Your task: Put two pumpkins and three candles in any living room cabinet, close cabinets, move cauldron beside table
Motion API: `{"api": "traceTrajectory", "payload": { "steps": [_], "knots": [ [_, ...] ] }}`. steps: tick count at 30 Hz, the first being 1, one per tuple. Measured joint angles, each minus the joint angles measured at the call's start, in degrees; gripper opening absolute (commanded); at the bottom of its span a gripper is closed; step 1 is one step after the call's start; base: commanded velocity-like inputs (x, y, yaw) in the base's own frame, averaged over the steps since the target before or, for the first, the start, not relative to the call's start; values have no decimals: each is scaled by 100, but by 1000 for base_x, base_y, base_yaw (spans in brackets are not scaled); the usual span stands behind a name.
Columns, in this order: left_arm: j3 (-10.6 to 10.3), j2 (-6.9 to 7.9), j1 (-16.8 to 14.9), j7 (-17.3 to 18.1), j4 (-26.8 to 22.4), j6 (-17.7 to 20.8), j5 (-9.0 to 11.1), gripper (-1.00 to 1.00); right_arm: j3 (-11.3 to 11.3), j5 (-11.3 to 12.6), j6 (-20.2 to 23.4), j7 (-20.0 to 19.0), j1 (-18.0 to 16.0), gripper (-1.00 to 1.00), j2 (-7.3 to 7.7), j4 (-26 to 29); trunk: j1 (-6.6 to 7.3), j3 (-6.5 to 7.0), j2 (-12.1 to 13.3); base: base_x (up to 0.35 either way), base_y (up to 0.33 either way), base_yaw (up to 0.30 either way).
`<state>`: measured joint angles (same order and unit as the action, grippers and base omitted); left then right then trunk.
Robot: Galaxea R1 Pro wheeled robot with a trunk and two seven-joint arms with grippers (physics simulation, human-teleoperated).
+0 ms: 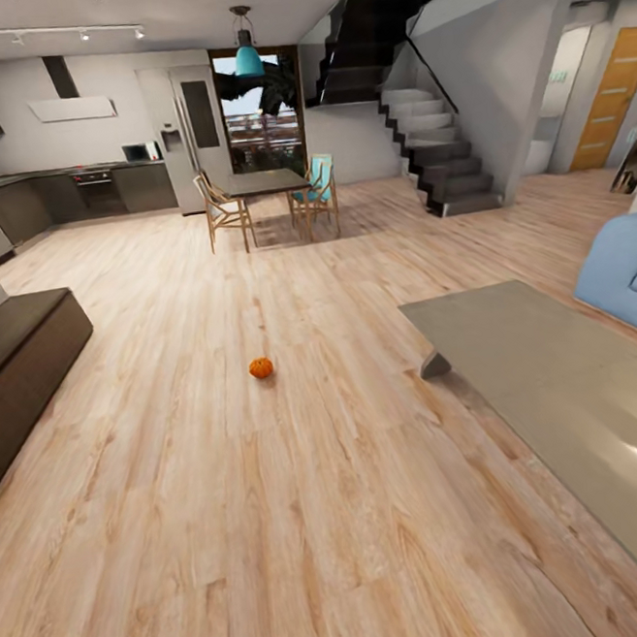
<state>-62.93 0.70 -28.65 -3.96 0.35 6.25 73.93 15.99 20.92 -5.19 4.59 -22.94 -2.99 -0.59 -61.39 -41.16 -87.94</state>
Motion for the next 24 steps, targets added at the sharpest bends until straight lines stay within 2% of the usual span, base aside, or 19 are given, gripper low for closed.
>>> {"api": "traceTrajectory", "payload": {
  "steps": [18, 24],
  "knots": [
    [5, 6, 1, 0, 0, 0, 8, 100, 9, -17, 0, 16, 0, 100, -7, -3, 0, 34, 0, 4, 0, 277],
    [9, 9, 8, 8, 0, 1, 8, 100, 9, -25, 0, 16, 0, 100, -9, -3, 0, 34, 0, 189, 31, 288]
  ]
}}
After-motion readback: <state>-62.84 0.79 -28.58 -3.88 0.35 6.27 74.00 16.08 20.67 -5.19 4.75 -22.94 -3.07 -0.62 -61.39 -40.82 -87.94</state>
